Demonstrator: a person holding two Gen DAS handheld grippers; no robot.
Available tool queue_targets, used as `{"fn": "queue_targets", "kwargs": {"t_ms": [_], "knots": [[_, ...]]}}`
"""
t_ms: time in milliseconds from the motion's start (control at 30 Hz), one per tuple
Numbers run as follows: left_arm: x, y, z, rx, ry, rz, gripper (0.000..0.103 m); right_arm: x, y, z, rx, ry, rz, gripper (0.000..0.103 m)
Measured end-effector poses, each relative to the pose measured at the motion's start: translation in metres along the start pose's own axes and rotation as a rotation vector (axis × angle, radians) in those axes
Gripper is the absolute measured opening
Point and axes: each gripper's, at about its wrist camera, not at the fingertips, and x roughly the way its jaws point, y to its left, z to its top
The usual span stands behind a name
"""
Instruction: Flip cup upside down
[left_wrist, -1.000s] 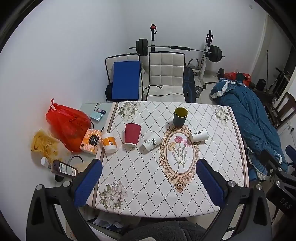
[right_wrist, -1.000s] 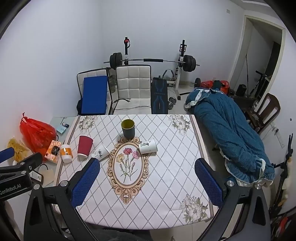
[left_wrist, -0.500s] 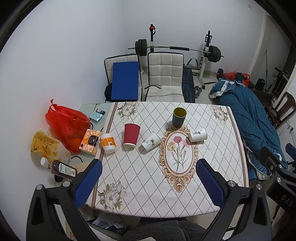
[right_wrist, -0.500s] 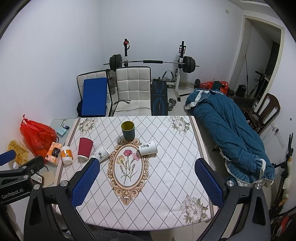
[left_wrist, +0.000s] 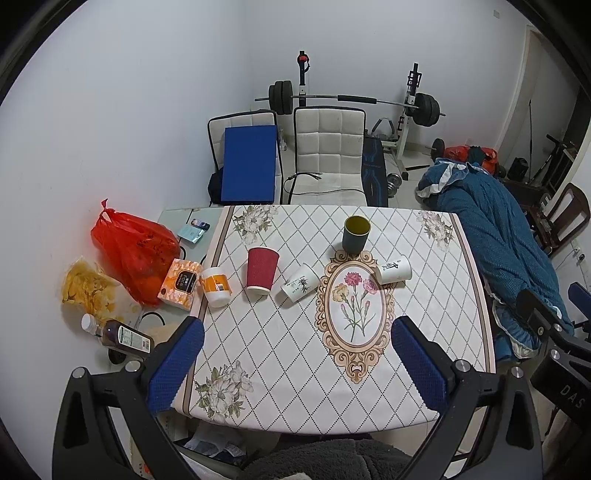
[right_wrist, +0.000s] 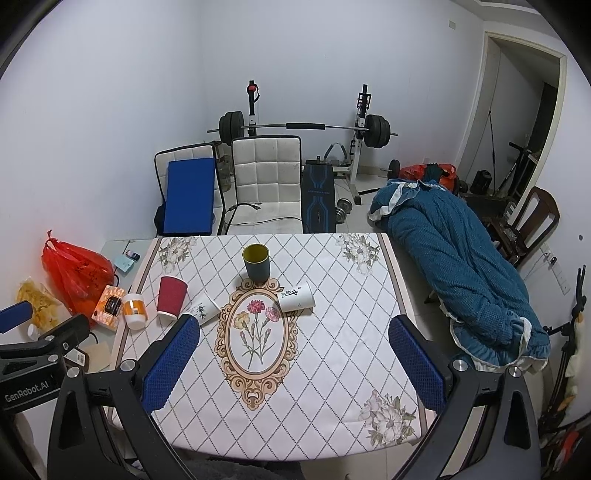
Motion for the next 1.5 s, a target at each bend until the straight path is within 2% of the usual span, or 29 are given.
{"fn": "queue_targets", "kwargs": {"t_ms": [1500], "knots": [[-0.012,-0.004,0.003,-0.004,-0.022,-0.001,0.103,-0.011,0.002,-0.007,0.010,-0.008,0.014,0.103]]}}
